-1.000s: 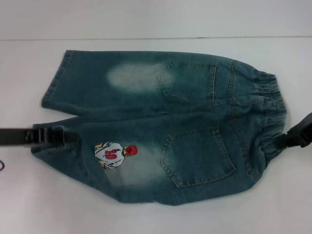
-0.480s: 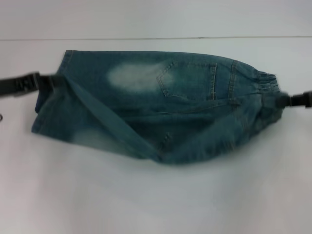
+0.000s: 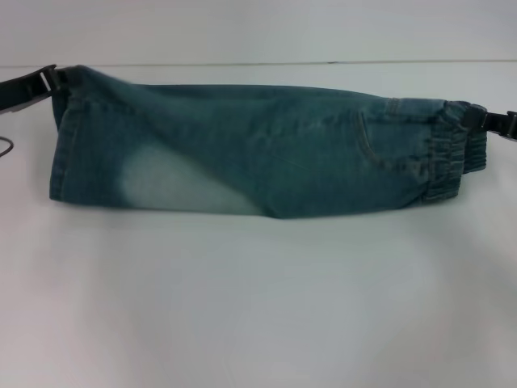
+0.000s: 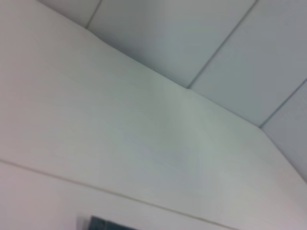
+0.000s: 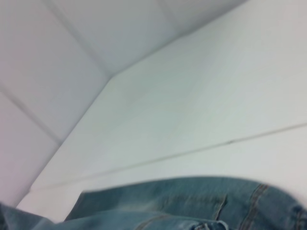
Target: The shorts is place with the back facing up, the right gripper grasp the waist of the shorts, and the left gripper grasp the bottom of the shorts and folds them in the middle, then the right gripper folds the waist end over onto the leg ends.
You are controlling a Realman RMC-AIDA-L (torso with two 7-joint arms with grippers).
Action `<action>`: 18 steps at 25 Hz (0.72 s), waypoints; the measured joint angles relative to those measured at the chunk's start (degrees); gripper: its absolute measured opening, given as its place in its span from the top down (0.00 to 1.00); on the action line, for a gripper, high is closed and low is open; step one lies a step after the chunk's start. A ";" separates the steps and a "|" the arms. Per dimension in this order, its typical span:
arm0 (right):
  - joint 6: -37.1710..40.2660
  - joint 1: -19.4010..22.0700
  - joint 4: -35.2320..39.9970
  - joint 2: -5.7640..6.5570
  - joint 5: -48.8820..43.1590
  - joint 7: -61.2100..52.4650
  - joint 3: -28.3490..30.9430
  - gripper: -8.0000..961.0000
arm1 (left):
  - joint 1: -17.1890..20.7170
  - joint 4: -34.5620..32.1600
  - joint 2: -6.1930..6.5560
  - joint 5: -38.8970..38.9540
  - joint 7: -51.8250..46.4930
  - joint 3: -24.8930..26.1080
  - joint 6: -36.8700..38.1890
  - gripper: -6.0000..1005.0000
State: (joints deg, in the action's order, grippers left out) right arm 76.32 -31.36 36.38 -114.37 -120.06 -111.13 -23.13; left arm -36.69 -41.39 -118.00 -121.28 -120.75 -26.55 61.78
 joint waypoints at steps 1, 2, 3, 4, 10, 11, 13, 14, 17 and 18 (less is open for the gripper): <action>-1.71 0.08 -0.47 -0.39 0.79 1.03 0.01 0.94 | -0.45 0.65 -0.04 0.08 0.62 -0.02 -1.34 1.00; -3.50 0.11 -0.89 -0.83 1.47 2.33 0.02 0.94 | -1.03 1.36 -0.16 0.12 1.44 -0.05 -3.17 1.00; -5.39 0.05 -1.19 -1.21 2.01 3.58 0.02 0.94 | -1.41 1.74 -0.28 0.14 2.06 -0.13 -4.64 1.00; -7.27 -0.08 -1.53 -1.58 2.71 4.89 0.01 0.94 | -1.90 2.24 -0.52 0.15 2.90 -0.30 -6.74 1.00; -17.66 -2.54 -6.50 -2.87 7.41 13.43 -0.51 0.93 | -4.26 3.72 -2.20 0.17 6.92 -0.81 -14.78 0.99; -18.81 -2.99 -7.16 -2.92 7.86 14.39 -0.53 0.93 | -4.72 4.11 -2.36 0.18 7.61 -1.04 -15.79 0.99; -19.77 -3.36 -7.68 -3.01 8.35 15.58 -0.53 0.92 | -5.27 4.50 -2.62 0.18 8.16 -1.79 -17.45 0.99; -20.78 -3.71 -8.08 -3.13 9.03 16.76 -0.53 0.91 | -5.40 4.58 -2.77 0.17 8.25 -2.43 -18.44 0.98; -23.12 -4.80 -9.26 -3.40 10.67 20.29 -0.52 0.90 | -5.61 4.78 -3.09 0.18 8.33 -4.53 -20.92 0.98; -23.98 -5.23 -9.85 -3.48 11.38 21.88 -0.52 0.89 | -5.65 4.84 -3.18 0.18 8.41 -5.02 -21.56 0.98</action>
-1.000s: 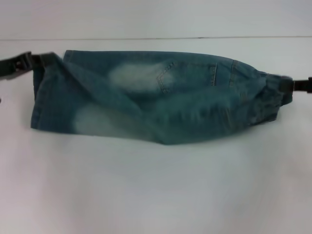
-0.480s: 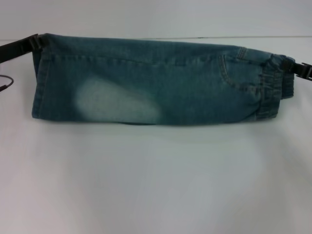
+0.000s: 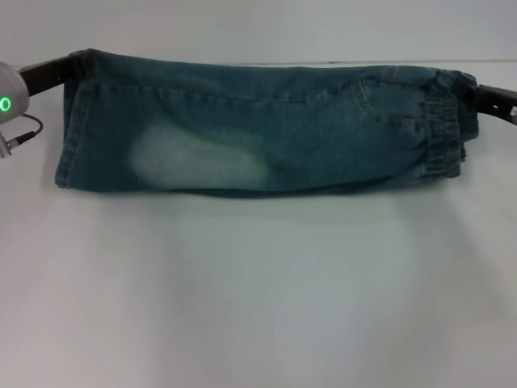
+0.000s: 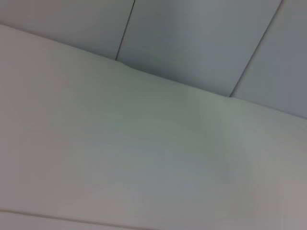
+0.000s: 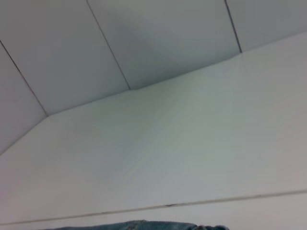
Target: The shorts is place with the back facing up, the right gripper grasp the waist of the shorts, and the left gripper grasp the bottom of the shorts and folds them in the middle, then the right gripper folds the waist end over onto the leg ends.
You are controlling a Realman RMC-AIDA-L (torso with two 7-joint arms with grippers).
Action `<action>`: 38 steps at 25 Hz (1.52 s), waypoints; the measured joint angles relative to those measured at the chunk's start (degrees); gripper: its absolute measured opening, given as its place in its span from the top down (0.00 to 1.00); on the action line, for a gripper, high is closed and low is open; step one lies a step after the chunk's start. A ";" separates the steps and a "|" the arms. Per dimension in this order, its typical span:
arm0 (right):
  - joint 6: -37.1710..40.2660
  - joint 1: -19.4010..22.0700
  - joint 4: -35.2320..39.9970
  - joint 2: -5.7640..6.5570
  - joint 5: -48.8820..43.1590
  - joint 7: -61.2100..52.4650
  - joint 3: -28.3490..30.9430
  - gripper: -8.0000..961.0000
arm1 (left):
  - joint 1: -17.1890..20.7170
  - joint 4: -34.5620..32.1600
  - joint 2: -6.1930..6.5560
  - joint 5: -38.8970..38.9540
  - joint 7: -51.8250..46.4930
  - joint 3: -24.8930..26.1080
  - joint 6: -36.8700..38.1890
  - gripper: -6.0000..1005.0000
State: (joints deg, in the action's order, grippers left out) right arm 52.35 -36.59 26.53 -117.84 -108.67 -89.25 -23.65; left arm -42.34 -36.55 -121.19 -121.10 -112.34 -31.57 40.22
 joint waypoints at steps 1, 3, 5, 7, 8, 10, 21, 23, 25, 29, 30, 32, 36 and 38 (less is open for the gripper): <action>-0.55 -0.34 -0.47 -0.04 0.49 1.26 0.00 0.89 | -0.06 0.05 -0.12 0.00 0.19 -0.40 -0.54 0.98; -1.79 -1.01 -1.40 -0.13 1.24 3.16 0.00 0.88 | -0.28 0.15 -0.28 0.00 1.06 -0.94 -1.11 0.98; -2.60 -1.37 -1.89 -0.26 1.38 3.60 0.10 0.87 | -0.60 0.27 -0.37 0.00 2.38 -1.46 -1.07 0.97; -3.36 -1.51 -2.03 -0.49 1.44 3.53 0.19 0.86 | -0.84 0.19 -0.77 0.68 3.97 -2.03 -1.18 0.97; -3.76 -1.56 -2.03 -0.64 1.45 3.47 0.28 0.85 | -0.84 -0.07 -1.15 1.69 4.94 -2.23 -1.56 0.97; -4.31 -1.57 -2.05 -0.86 1.47 3.46 0.33 0.84 | -0.47 -0.69 -2.19 4.91 7.49 -2.30 -3.01 0.97; -2.94 0.40 -2.10 -0.89 1.50 3.51 0.14 0.59 | 1.44 -0.59 -2.31 8.77 11.09 -2.35 -3.65 0.65; -1.87 0.85 -2.02 -0.88 1.51 3.34 0.26 0.49 | 1.68 -0.67 -2.33 8.83 11.10 -2.35 -3.39 0.57; 0.14 1.60 -1.67 -0.61 1.53 2.73 0.39 0.38 | 3.55 -1.68 -2.37 11.46 11.64 -2.04 0.36 0.50; 5.14 2.97 -0.54 0.99 1.36 -0.78 -0.07 0.22 | 7.29 -2.55 -2.45 20.39 18.26 -1.90 9.56 0.36; 6.64 3.33 0.04 1.54 1.20 -1.98 -0.40 0.18 | 8.98 -2.46 -2.36 24.04 21.28 -1.87 14.49 0.33; 9.81 4.09 1.38 2.80 1.04 -4.70 -1.42 0.10 | 10.33 -2.46 -2.15 25.91 22.76 -1.85 18.27 0.27; 16.74 5.27 4.42 6.19 0.72 -11.61 -4.93 0.02 | 12.50 -2.42 -1.33 27.01 25.26 -1.83 29.36 0.16; 19.73 5.29 6.23 8.27 -0.42 -16.61 -7.50 0.00 | 13.00 -2.53 -1.04 25.90 26.55 -2.07 34.98 0.11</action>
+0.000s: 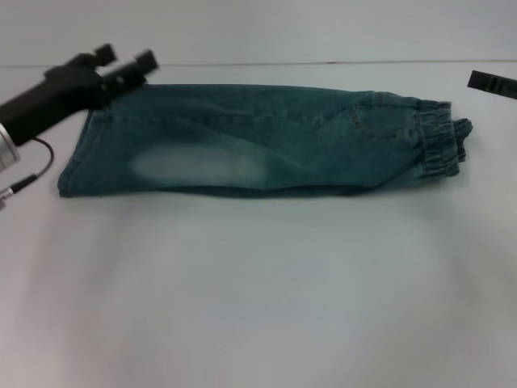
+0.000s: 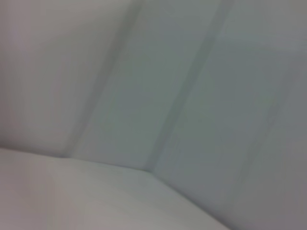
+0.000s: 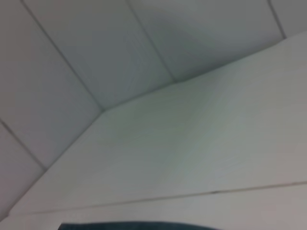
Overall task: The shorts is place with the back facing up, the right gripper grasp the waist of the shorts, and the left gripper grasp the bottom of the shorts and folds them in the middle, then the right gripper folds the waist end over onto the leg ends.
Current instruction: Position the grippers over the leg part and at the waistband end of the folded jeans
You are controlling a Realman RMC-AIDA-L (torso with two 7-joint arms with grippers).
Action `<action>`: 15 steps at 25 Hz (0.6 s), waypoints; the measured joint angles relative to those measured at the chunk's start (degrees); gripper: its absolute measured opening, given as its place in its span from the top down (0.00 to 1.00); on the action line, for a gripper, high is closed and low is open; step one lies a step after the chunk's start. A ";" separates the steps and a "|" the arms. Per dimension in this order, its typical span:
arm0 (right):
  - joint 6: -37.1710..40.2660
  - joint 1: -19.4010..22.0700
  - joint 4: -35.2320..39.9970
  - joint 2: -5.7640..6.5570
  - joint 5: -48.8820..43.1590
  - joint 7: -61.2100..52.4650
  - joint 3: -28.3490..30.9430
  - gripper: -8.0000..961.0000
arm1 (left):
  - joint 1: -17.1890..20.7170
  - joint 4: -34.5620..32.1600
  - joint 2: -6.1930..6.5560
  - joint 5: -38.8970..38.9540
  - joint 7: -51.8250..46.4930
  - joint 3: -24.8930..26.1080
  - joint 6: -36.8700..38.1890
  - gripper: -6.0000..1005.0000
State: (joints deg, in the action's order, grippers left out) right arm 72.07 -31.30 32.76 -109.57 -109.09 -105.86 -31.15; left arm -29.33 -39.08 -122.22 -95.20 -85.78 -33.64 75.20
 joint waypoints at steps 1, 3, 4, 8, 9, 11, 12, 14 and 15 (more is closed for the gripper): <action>1.27 -0.21 1.09 0.95 -1.19 -2.67 -1.28 0.00 | 0.11 -0.12 0.12 -0.96 0.42 -0.09 2.86 0.10; 3.75 -1.03 3.63 2.25 -4.42 -7.83 -3.29 0.01 | 0.17 -0.39 0.29 -3.43 0.92 -0.23 8.49 0.07; 4.91 -1.68 5.28 2.84 -6.59 -10.71 -4.35 0.01 | -0.02 -0.54 0.32 -5.13 1.01 -0.36 10.84 0.06; 7.68 -5.45 10.79 4.21 -17.65 -21.43 -8.14 0.02 | -0.71 -0.67 0.34 -9.41 1.05 -2.45 14.53 0.06; 7.87 -6.73 11.61 4.37 -20.92 -23.65 -8.76 0.02 | -0.75 -0.67 0.24 -9.71 1.05 -3.30 14.54 0.06; 8.18 -9.21 12.55 4.33 -27.07 -26.94 -9.31 0.02 | -0.76 -0.66 0.11 -9.92 1.06 -4.03 14.50 0.06; 8.29 -10.51 12.83 4.15 -30.33 -28.49 -9.36 0.02 | -0.78 -0.65 -0.05 -9.95 1.12 -4.51 14.16 0.06; 8.32 -12.62 13.16 3.74 -35.71 -31.01 -9.37 0.03 | -0.79 -0.27 -0.14 -9.97 1.55 -4.61 14.10 0.06; 8.31 -13.58 13.22 3.49 -37.97 -32.07 -9.38 0.03 | -0.79 -0.22 -0.14 -9.97 1.61 -4.61 14.10 0.06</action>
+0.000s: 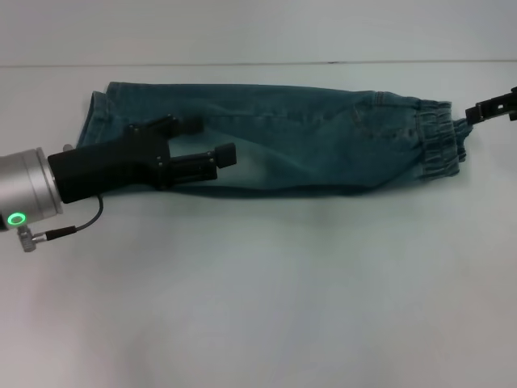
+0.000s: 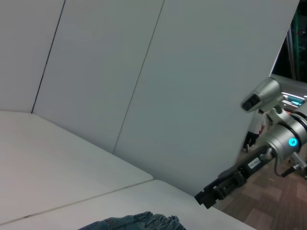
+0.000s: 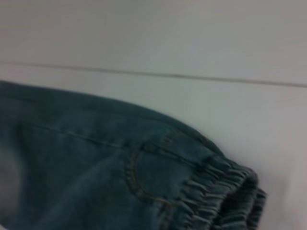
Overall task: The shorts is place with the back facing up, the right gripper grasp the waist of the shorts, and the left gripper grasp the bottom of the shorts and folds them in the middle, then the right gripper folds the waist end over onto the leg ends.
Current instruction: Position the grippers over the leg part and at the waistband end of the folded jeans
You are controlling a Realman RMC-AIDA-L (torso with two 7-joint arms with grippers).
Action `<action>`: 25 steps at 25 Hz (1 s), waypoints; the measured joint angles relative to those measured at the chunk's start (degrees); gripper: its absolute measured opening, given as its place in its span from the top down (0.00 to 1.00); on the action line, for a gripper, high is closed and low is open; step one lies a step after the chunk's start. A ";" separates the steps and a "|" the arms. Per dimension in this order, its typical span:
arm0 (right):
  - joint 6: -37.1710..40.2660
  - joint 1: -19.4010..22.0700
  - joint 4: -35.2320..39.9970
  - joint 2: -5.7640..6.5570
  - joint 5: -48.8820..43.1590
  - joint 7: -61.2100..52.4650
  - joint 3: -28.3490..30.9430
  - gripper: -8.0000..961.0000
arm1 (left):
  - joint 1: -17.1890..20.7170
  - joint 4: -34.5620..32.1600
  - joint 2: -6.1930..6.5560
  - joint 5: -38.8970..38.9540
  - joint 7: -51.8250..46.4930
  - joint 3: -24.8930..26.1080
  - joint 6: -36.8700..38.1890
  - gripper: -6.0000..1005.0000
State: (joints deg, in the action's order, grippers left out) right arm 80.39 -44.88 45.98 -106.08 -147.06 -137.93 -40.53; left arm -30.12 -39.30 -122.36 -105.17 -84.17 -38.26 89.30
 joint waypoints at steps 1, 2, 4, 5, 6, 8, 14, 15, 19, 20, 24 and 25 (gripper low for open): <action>0.01 -0.84 0.00 -0.26 -1.75 -0.92 0.00 0.03 | 0.00 0.14 -0.01 -0.01 0.15 -0.02 0.00 0.06; -0.05 -1.59 -0.09 -0.49 -3.27 -1.54 -0.01 0.03 | 0.00 0.15 -0.03 -0.01 0.16 -0.04 0.00 0.06; -0.38 -2.62 -0.41 -1.01 -5.25 -2.03 -0.14 0.04 | 0.06 0.17 -0.12 -0.03 0.21 -0.09 0.04 0.06; -0.81 -2.94 -0.57 -1.30 -5.84 -2.12 -0.32 0.04 | 0.13 0.20 -0.27 -0.04 0.33 -0.16 0.07 0.06; -1.40 -3.13 -0.73 -1.68 -6.31 -2.20 -0.58 0.04 | 0.13 0.21 -0.29 -0.04 0.34 -0.17 0.07 0.06; -2.94 -3.34 -1.31 -2.15 -6.64 -2.26 -1.18 0.05 | 0.27 0.35 -0.56 -0.04 0.69 -0.21 0.11 0.06; -10.65 -3.89 -5.15 -3.93 -7.09 -1.87 -3.87 0.06 | 0.42 1.89 -0.81 -0.04 1.54 -0.24 0.17 0.06; -12.17 -3.84 -5.22 -4.52 -7.11 -1.76 -4.28 0.06 | 0.42 2.17 -0.81 -0.04 1.71 -0.24 0.18 0.06; -16.61 -3.61 -5.61 -6.31 -7.17 -1.30 -5.85 0.07 | 0.53 2.90 -0.92 -0.04 1.93 -0.32 0.20 0.06; -17.32 -3.63 -6.09 -6.62 -7.17 -1.13 -6.20 0.07 | 0.58 3.09 -0.96 -0.04 1.92 -0.34 0.21 0.06; -19.43 -3.90 -8.03 -7.37 -6.97 -0.30 -7.04 0.08 | 0.80 3.31 -1.07 -0.04 1.93 -0.33 0.23 0.06; -19.64 -3.90 -8.12 -7.59 -6.95 -0.24 -7.06 0.08 | 0.90 3.31 -1.12 -0.04 1.93 -0.33 0.23 0.06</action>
State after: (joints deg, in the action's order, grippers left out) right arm 60.74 -48.78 37.86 -113.67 -154.01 -138.17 -47.60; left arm -29.22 -35.99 -123.48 -105.20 -82.25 -38.58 89.53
